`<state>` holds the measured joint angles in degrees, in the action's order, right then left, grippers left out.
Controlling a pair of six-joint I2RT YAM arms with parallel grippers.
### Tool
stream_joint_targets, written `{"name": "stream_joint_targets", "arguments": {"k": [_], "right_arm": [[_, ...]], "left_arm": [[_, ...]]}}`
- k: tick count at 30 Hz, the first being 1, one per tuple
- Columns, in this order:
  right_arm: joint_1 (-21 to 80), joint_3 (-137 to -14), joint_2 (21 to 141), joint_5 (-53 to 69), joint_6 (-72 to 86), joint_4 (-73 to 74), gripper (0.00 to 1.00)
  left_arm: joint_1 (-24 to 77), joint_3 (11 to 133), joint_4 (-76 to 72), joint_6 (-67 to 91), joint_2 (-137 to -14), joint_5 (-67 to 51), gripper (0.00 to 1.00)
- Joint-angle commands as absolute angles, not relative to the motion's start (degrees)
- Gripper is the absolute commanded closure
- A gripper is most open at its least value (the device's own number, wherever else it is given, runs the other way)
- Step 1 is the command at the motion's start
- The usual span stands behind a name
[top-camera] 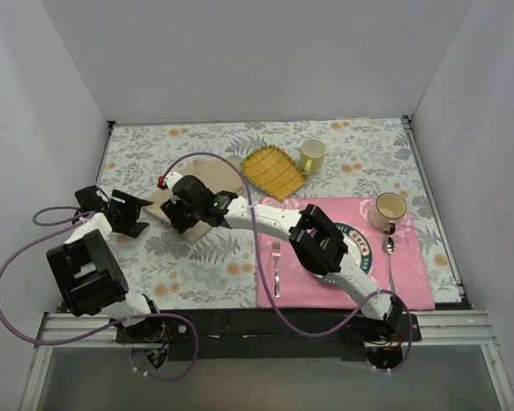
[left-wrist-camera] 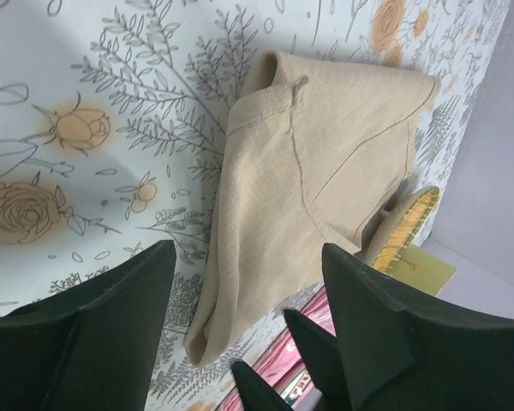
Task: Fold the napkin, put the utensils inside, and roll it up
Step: Roll the napkin with the utensil
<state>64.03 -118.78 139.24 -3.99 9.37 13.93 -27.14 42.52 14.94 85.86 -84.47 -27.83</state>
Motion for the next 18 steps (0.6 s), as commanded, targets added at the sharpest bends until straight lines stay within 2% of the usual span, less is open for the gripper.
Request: {"name": "stream_joint_targets", "arguments": {"k": [1,12,15,17,18], "right_arm": [[61.35,-116.72,130.44,-0.27,13.53,11.78,0.37],[53.53,-104.96,123.32,2.11,15.73,9.24,0.36],[52.39,-102.31,121.38,1.50,15.47,7.39,0.36],[51.95,-100.99,120.85,1.76,15.38,7.12,0.36],[51.94,-100.73,120.76,1.76,15.29,6.95,0.36]], "left_arm": [[-27.07,45.70,13.80,85.08,-84.98,-26.46,0.33],[-24.88,48.07,12.30,84.03,-91.22,-24.70,0.42],[-24.26,48.69,11.17,84.03,-92.46,-24.79,0.52],[-23.82,49.57,10.72,83.32,-92.99,-24.79,0.70],[-23.73,50.44,10.64,83.06,-93.25,-24.79,0.75]]}}
